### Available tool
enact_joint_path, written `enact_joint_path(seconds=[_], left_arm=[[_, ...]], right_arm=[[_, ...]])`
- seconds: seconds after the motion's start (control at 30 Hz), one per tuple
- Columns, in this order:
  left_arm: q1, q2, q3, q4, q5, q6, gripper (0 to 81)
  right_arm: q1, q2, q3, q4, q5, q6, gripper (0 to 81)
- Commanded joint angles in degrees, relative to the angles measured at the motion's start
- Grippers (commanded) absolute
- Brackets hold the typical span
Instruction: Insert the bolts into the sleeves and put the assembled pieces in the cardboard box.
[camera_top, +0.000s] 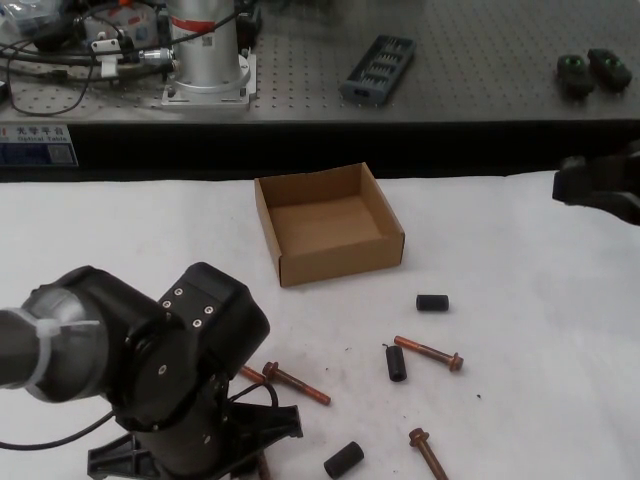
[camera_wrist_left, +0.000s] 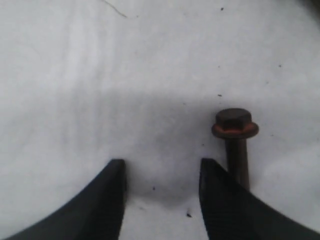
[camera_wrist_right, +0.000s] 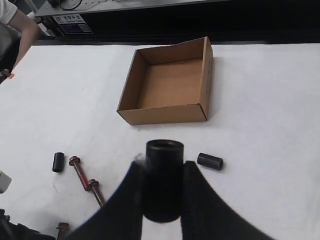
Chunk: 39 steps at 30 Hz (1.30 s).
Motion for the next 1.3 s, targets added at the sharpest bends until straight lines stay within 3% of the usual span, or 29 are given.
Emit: enact_joint_path(seconds=[0.0, 0.2, 0.47, 0.73, 0.97, 1.27], left_arm=[[0.0, 4.4, 1.3, -2.5, -0.2, 0.7, 26.5], [0.0, 4.5, 1.3, -2.7, -0.2, 2.0, 23.1], [0.0, 4.5, 1.3, -2.5, -0.6, 2.8, 32.8], [0.0, 4.5, 1.3, -2.5, -0.6, 2.8, 33.0], [0.0, 4.5, -0.3, -0.9, 5.1, 3.7, 33.0], [0.0, 0.7, -5.1, 6.5, 5.1, 6.3, 33.0]], right_arm=[[0.1, -1.4, -0.1, -0.3, -0.6, -0.3, 5.4], [0.1, -2.8, -0.1, -0.3, -0.6, -0.3, 5.4], [0.1, -3.3, -0.1, 0.1, -0.6, -0.3, 5.4], [0.1, -3.3, -0.1, 0.1, -0.6, -0.3, 5.4], [0.1, -3.3, -0.1, 0.1, -0.6, -0.3, 5.4], [0.1, -3.3, -0.1, 0.2, -0.6, -0.3, 5.4]])
